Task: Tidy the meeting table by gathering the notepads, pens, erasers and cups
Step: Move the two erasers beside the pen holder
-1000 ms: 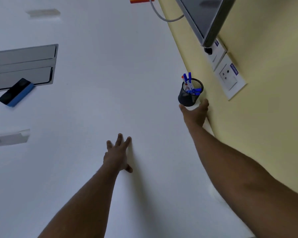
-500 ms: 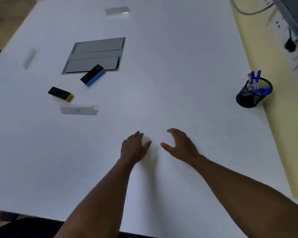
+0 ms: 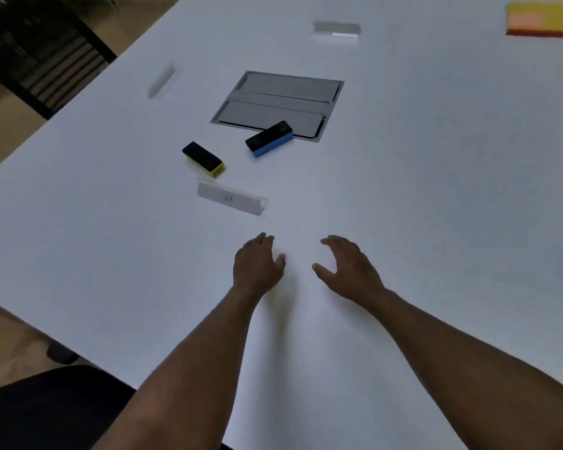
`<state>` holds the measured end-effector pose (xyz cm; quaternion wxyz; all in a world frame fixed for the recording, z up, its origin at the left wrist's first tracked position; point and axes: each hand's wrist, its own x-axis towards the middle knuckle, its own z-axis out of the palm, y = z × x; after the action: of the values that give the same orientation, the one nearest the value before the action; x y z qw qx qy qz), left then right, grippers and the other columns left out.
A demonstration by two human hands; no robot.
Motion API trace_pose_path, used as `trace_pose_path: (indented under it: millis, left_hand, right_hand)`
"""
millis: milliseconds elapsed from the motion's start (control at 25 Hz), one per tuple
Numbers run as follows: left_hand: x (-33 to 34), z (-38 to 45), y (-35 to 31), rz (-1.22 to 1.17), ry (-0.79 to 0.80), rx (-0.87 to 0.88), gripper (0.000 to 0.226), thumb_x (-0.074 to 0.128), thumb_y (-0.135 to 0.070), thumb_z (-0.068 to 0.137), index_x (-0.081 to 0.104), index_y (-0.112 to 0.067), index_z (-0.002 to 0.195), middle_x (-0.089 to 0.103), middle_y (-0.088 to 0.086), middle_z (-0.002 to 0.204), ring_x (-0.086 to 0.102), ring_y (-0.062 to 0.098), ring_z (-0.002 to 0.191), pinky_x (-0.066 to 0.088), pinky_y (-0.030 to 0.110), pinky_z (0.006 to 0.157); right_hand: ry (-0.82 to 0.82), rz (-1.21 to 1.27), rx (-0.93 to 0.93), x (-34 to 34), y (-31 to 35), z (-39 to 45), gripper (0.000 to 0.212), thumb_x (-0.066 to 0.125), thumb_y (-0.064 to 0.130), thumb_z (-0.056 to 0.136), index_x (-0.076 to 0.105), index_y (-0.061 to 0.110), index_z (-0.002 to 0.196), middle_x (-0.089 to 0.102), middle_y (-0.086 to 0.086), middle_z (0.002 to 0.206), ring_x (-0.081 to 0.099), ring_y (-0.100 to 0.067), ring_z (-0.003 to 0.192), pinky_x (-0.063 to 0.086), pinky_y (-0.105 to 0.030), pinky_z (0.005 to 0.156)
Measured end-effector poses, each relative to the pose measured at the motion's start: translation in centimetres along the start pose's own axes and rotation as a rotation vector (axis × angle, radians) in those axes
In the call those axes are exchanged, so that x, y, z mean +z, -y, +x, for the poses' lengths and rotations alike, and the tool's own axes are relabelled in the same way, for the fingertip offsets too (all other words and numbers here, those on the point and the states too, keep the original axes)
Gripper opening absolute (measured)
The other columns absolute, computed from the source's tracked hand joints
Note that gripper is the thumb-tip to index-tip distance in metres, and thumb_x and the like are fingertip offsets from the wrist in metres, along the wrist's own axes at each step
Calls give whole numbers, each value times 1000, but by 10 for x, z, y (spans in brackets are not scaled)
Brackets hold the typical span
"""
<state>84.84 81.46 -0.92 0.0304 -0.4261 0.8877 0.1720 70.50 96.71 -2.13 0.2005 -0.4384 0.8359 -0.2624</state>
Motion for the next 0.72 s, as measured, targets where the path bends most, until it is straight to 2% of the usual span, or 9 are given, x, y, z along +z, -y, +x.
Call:
trace_pose_path:
  millis: [240, 320, 440, 560, 720]
  left_hand:
    - [-23, 70, 35, -55, -217, -65, 52, 55, -27, 91, 47, -9, 139, 51, 10, 144, 50, 30, 128, 37, 39, 106]
    - [-33, 103, 49, -46, -257, -81, 53, 55, -18, 89, 45, -10, 141, 49, 11, 145, 49, 32, 129, 38, 43, 107]
    - [-46, 154, 74, 45, -208, -121, 69, 57, -9, 83, 35, -18, 148, 32, 12, 156, 36, 34, 138, 32, 46, 111]
    - [-60, 206, 97, 227, -155, -139, 82, 64, -9, 79, 28, -25, 151, 17, 12, 161, 29, 37, 141, 32, 48, 110]
    - [-75, 269, 117, 382, -62, -147, 79, 62, -3, 85, 26, -28, 151, 8, 8, 163, 16, 38, 145, 41, 52, 101]
  right_hand:
    - [49, -116, -59, 1, 5, 80, 59, 61, 39, 88, 43, 21, 141, 40, 2, 150, 34, -17, 138, 32, -34, 109]
    - [65, -160, -84, 2, 5, 116, 59, 61, 37, 88, 42, 21, 142, 40, 1, 150, 33, -18, 139, 31, -35, 109]
    - [90, -215, -149, 6, 8, 181, 61, 62, 34, 88, 41, 20, 143, 41, 0, 149, 34, -20, 138, 31, -36, 110]
    - [108, -265, -195, 12, 14, 248, 64, 63, 32, 88, 37, 18, 145, 38, -3, 151, 32, -22, 139, 28, -36, 112]
    - [123, -401, -284, 16, 32, 333, 71, 62, 26, 88, 27, 13, 149, 30, -9, 155, 27, -28, 142, 26, -41, 113]
